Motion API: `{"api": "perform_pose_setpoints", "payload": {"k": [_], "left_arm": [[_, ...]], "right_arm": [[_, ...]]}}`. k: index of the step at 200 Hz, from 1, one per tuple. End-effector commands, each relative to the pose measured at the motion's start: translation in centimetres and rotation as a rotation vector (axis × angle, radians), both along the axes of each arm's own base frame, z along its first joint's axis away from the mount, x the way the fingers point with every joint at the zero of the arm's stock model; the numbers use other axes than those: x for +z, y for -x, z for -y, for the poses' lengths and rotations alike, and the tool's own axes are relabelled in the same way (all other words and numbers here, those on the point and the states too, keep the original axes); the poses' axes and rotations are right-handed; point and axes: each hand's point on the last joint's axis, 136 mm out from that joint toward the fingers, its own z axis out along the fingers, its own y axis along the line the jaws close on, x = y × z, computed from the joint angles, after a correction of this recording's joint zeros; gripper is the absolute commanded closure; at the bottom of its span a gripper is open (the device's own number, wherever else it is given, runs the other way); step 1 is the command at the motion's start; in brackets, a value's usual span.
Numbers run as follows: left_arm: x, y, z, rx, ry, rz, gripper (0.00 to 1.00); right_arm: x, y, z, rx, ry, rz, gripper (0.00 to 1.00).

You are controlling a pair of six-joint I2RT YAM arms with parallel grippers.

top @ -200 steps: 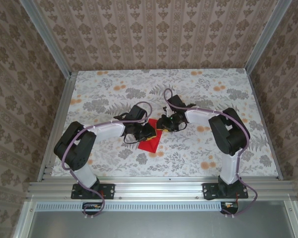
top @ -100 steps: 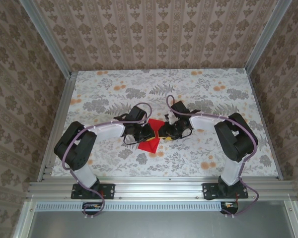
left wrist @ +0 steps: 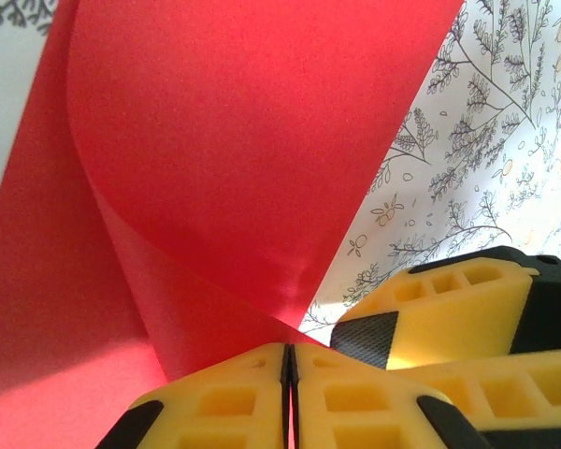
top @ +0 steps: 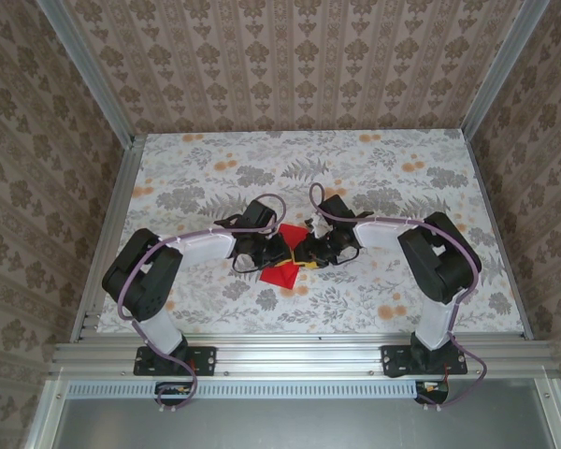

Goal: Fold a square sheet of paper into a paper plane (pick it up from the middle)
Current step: Fold the triangle a second time at the center of the table.

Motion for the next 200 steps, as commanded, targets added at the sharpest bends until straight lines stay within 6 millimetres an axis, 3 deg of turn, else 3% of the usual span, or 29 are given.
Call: {"api": "perform_pose_setpoints", "payload": {"k": [1, 20, 59, 104, 155, 200], "left_arm": [[-0.8, 0.1, -0.7, 0.009, -0.025, -0.010, 0.89], [-0.7, 0.1, -0.6, 0.008, -0.022, -0.009, 0.89], [0.0, 0.0, -0.7, 0.014, -0.017, 0.004, 0.87], [2.0, 0.2, -1.8, 0.029, -0.016, 0.071, 0.70], [0.0, 1.8, -3.8, 0.049, -0.066, 0.042, 0.68], [-1.6, 2.6, -4.7, 0.039, -0.126, 0.005, 0.80]], "right_arm": [[-0.7, 0.7, -0.5, 0.004, -0.024, -0.042, 0.70], [-0.9, 0.7, -0.6, 0.003, -0.031, -0.044, 0.74], [-1.0, 0.3, -0.1, -0.001, 0.009, -0.007, 0.91], [-1.8, -0.2, 0.8, 0.056, 0.098, 0.048, 0.98], [-1.9, -0.6, 1.0, 0.113, 0.132, 0.077, 1.00], [-1.8, -1.1, 0.8, 0.132, 0.143, 0.093, 1.00]]}}
